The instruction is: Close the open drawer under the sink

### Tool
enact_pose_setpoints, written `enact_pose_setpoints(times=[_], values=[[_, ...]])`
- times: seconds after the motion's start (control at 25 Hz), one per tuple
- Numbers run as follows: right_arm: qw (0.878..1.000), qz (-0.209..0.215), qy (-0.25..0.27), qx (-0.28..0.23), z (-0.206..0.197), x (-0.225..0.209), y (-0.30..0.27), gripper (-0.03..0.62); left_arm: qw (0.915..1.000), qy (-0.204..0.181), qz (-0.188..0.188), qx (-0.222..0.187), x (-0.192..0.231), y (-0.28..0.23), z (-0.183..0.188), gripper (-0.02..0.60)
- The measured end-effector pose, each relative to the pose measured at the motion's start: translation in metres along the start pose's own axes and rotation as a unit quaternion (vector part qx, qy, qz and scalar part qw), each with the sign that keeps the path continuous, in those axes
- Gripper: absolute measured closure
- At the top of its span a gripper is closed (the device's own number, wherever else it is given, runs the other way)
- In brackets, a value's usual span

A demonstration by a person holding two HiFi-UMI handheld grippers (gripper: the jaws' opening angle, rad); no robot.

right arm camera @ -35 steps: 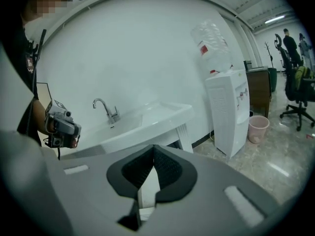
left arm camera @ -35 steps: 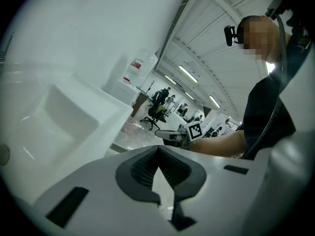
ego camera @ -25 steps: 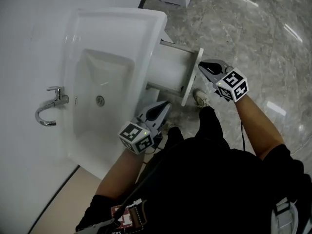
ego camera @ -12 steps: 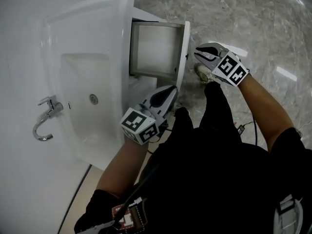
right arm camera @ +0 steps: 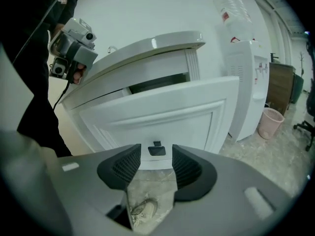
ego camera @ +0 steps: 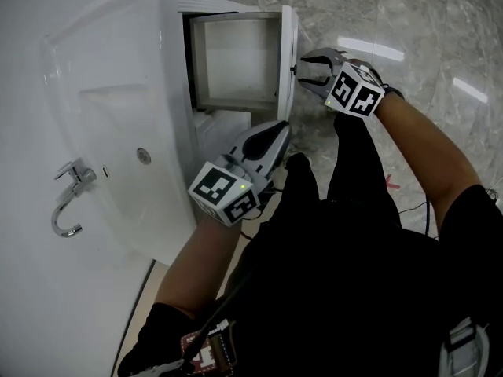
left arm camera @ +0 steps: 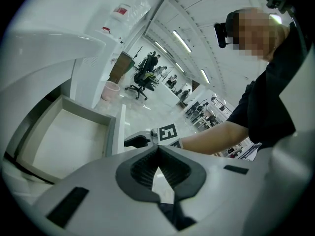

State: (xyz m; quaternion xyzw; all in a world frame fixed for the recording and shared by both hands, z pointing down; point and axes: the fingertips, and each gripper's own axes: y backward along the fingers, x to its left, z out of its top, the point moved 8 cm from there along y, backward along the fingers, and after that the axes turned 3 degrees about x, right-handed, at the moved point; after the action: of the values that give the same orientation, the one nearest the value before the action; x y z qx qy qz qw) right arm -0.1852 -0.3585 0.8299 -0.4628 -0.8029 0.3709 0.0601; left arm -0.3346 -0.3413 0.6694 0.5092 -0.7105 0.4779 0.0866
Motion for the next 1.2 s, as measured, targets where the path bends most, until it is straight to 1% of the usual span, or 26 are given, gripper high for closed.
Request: enact_pose_setpoints(times=[0.24, 0.44, 0.52, 0.56, 0.92, 1.2], values=[[0.999, -0.011, 0.036, 0.019, -0.010, 0.000, -0.028, 0.427, 1.0000, 0.001, -0.001, 0.008, 0.005, -0.010, -0.011, 0.581], [0.998, -0.031, 0.055, 0.030, -0.008, -0.002, -0.046, 0.428, 0.9999, 0.010, -0.006, 0.006, 0.012, -0.007, -0.014, 0.581], [0.997, -0.038, 0.065, 0.029, -0.006, -0.002, -0.049, 0.438, 0.9999, 0.012, -0.007, 0.003, 0.014, -0.007, -0.014, 0.581], [0.996, -0.038, 0.069, 0.028, -0.005, -0.002, -0.050, 0.457, 0.9999, 0.013, -0.007, 0.001, 0.015, -0.007, -0.015, 0.581], [0.997, -0.033, 0.068, 0.025, -0.006, -0.002, -0.053, 0.467, 0.9997, 0.025, -0.006, -0.006, 0.012, -0.007, -0.026, 0.581], [0.997, -0.036, 0.070, 0.023, -0.005, -0.002, -0.055, 0.468, 0.9996, 0.024, 0.004, -0.015, 0.014, -0.002, -0.031, 0.581]])
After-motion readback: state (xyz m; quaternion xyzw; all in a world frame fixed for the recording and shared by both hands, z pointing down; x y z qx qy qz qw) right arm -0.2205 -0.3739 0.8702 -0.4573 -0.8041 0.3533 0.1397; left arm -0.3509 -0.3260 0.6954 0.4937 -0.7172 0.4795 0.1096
